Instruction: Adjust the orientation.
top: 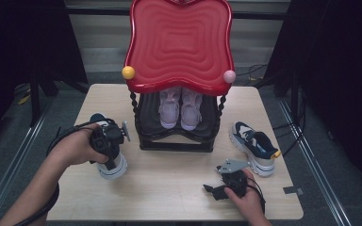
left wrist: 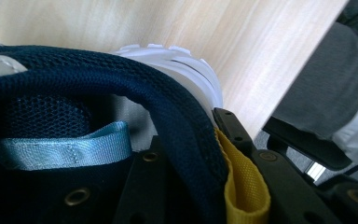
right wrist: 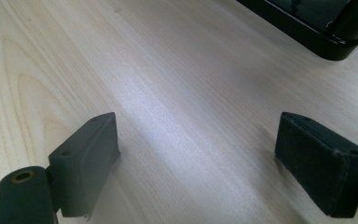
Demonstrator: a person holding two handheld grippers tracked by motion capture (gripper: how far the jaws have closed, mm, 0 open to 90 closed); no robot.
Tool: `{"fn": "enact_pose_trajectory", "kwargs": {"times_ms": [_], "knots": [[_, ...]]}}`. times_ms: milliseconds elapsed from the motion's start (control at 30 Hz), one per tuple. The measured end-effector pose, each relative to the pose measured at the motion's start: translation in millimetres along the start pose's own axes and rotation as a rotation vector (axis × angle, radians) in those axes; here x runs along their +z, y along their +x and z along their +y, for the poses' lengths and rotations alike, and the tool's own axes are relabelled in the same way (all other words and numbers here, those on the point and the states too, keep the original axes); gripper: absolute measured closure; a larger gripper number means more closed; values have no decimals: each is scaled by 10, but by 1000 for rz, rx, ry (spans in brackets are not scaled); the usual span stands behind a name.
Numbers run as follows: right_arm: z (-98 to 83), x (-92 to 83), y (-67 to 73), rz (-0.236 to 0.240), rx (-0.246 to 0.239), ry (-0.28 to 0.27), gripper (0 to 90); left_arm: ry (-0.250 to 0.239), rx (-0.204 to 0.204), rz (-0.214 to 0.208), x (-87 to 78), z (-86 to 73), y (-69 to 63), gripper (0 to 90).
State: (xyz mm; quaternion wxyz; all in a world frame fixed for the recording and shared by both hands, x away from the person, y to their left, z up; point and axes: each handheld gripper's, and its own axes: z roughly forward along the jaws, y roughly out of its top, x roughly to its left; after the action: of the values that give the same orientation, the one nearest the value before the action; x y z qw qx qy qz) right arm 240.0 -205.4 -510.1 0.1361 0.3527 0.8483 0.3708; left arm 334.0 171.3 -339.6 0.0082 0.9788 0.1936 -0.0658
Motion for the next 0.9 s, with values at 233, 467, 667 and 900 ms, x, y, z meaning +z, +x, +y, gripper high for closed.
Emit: {"fn": "enact_pose_trajectory", "kwargs": {"times_ms": [233,467,667,900], "knots": [[1,-1,-1,1,0,1,131,-9,3,32,-382,-9,-64,751],[1,-2,-2,1,-1,2,131,-10,23,65,-744,-38,-129,750],[1,-2,-1,1,0,2,131,-30,38,107,-1033,-15,-191,750],[1,-2,-1,0,0,2,131,-39,63,144,-1374,15,-274,748]]}}
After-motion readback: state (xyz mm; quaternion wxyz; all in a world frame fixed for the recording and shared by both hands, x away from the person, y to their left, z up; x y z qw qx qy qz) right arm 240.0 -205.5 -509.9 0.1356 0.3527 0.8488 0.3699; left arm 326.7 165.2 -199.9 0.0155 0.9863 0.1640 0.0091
